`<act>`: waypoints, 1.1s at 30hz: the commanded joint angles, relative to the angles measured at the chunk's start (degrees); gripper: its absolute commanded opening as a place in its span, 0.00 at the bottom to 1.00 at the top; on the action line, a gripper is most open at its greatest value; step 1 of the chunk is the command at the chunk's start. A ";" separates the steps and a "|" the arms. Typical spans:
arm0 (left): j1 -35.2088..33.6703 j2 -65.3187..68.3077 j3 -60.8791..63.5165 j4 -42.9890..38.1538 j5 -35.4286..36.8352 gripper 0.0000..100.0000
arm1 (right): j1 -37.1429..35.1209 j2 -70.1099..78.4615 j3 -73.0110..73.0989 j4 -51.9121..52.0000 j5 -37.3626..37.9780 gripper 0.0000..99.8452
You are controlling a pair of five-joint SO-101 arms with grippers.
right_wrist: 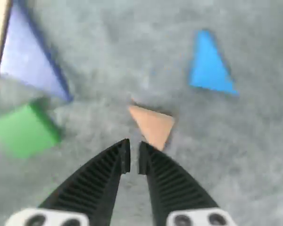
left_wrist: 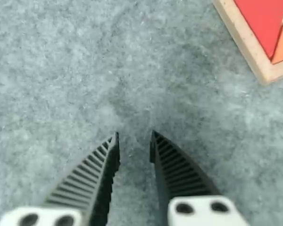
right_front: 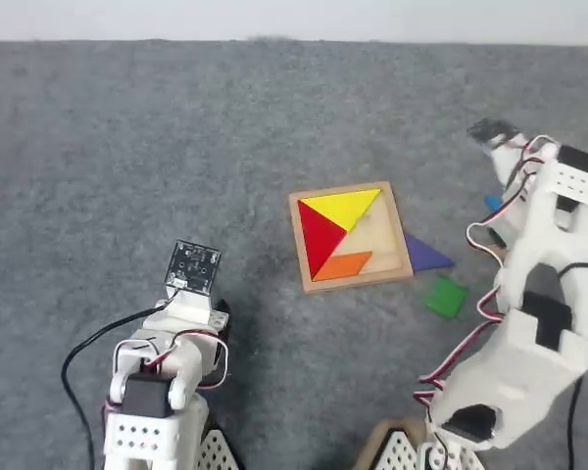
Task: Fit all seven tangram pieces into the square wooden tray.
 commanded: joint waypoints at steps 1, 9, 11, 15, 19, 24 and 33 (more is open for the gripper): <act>-0.44 -0.70 -0.75 0.18 0.53 0.10 | -0.75 0.31 -0.70 -2.51 3.60 0.15; -0.44 -0.70 -0.75 0.18 0.53 0.10 | 1.10 5.14 -0.62 -3.47 10.99 0.15; -0.44 -0.70 -0.75 0.18 0.53 0.10 | 1.54 6.37 -0.62 -3.47 12.48 0.15; -0.44 -0.70 -0.75 0.18 0.53 0.10 | 1.80 8.75 -0.70 -5.67 12.40 0.15; -0.44 -0.70 -0.75 0.18 0.53 0.10 | 2.07 10.33 -0.70 -6.99 12.31 0.15; -0.44 -0.70 -0.75 0.18 0.53 0.10 | 2.59 8.48 -0.79 -5.67 11.43 0.15; -0.44 -0.70 -0.75 0.18 0.53 0.10 | 3.65 7.87 -0.62 -5.76 11.25 0.15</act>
